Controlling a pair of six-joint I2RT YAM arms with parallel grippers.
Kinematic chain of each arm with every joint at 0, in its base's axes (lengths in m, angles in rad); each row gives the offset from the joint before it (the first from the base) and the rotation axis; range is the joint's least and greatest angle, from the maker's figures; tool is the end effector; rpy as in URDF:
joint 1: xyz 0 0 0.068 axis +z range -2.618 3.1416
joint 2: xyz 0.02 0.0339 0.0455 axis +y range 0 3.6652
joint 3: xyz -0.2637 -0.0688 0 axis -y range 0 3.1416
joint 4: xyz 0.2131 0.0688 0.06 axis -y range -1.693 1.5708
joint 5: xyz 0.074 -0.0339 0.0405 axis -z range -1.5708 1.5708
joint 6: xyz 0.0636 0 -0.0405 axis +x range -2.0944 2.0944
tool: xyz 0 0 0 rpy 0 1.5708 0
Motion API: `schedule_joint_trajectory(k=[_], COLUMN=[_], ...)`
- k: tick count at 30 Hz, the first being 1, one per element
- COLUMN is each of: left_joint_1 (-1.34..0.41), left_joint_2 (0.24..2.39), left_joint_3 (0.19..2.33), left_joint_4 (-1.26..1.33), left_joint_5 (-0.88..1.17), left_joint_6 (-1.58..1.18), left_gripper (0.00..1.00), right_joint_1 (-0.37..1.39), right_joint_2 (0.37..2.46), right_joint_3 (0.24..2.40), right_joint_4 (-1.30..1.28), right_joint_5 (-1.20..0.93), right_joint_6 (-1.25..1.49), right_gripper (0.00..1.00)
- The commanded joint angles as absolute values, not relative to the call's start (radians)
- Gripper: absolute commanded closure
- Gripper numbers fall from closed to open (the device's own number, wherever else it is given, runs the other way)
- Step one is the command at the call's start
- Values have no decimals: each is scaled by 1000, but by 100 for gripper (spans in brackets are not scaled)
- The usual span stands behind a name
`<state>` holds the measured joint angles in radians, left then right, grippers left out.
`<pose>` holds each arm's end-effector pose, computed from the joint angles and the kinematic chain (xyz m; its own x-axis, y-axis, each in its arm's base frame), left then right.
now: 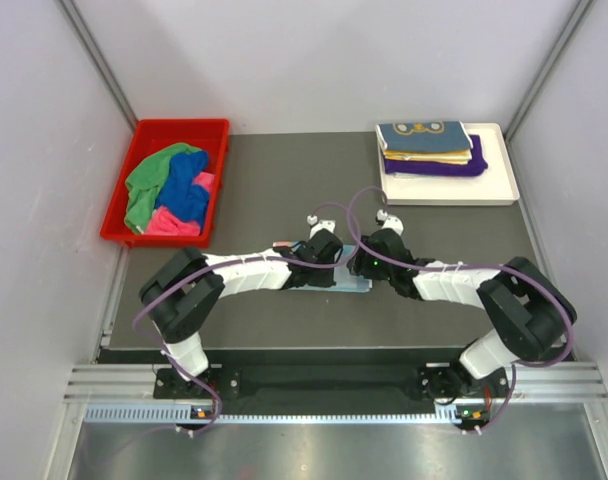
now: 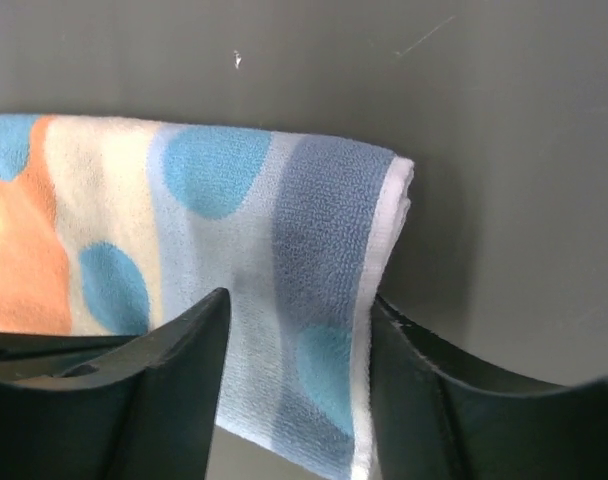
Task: Fold and stack the towels
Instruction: Neatly place the folded towel into the bin
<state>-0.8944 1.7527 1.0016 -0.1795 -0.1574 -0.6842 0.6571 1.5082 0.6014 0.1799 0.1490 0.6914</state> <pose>0.2245 -0.2637 0.1616 -0.8388 0.0477 -0.5424 0.2341 0.9310 -0.2801 0.2309 0.1662 0.1549 -0.7345 0.2297 -0.6385 -0.0622 0.9142 0.4005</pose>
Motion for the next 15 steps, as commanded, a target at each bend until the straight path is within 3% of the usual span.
schedule_joint_trajectory(k=[1,4,11,15], left_joint_1=[-914,-916,-916,-914], left_joint_2=[1761,1755,1655,1542], left_joint_3=[1011,1002,1026,1080], left_joint_4=[-143,-146,-198,-276], left_joint_5=[-172,-184,-250,-334], left_joint_6=[-724,-735,-733,-710], left_gripper=[88,88,88,87], right_joint_1=[690,690,692,690], right_joint_2=[1552,1557,1559,1558], right_joint_3=[601,600,647,718], right_joint_4=[126,115,37,-61], right_joint_5=[166,183,247,314], right_joint_6=[733,739,684,611], right_gripper=[47,55,92,100])
